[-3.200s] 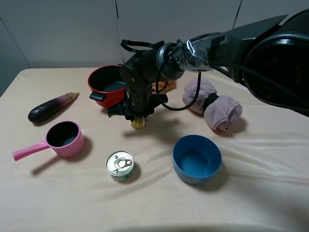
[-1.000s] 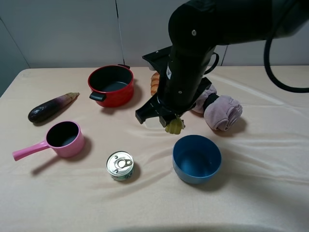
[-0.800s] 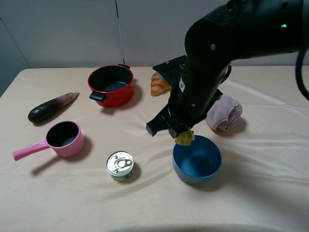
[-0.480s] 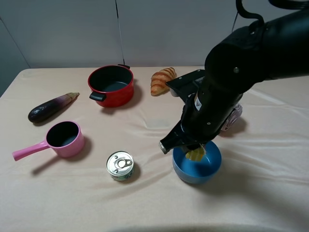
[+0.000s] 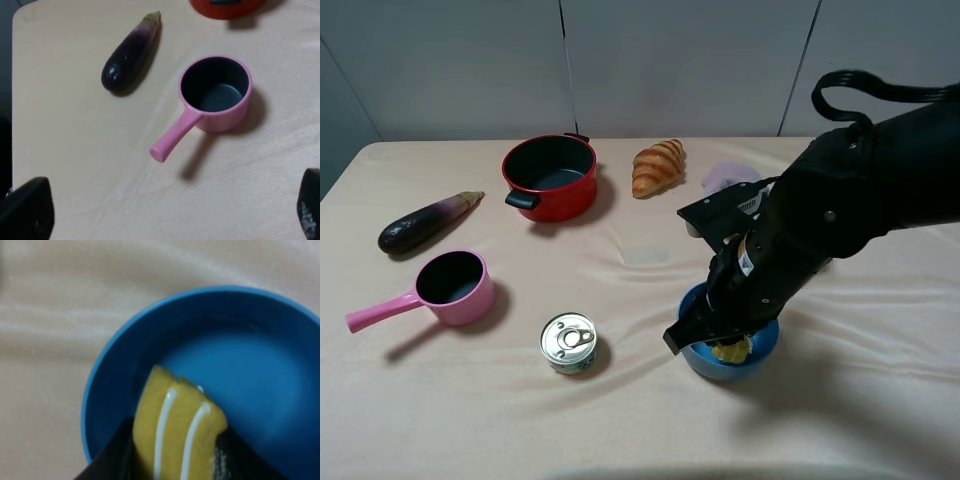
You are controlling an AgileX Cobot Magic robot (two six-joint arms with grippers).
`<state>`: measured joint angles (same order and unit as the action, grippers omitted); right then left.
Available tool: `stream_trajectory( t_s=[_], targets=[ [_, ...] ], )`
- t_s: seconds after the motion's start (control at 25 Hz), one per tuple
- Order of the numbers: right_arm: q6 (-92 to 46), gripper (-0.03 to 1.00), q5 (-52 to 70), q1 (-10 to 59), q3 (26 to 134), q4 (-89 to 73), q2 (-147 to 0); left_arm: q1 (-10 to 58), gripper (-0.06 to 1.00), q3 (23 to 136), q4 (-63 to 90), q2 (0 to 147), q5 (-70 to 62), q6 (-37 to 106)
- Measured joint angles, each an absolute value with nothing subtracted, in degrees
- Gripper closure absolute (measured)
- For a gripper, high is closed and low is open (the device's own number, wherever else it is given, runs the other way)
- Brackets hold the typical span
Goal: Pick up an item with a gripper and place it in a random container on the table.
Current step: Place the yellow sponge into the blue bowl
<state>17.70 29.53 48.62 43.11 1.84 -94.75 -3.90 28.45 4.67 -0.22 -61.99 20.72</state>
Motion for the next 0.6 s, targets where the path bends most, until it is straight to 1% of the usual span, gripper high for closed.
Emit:
stream_trajectory(
  t_s=[0.6],
  targets=[
    [17.7,0.76,26.0,48.6,42.8,9.1,-94.7,-3.9,-0.04,28.5,4.6,-0.2,-62.0,20.7]
  ],
)
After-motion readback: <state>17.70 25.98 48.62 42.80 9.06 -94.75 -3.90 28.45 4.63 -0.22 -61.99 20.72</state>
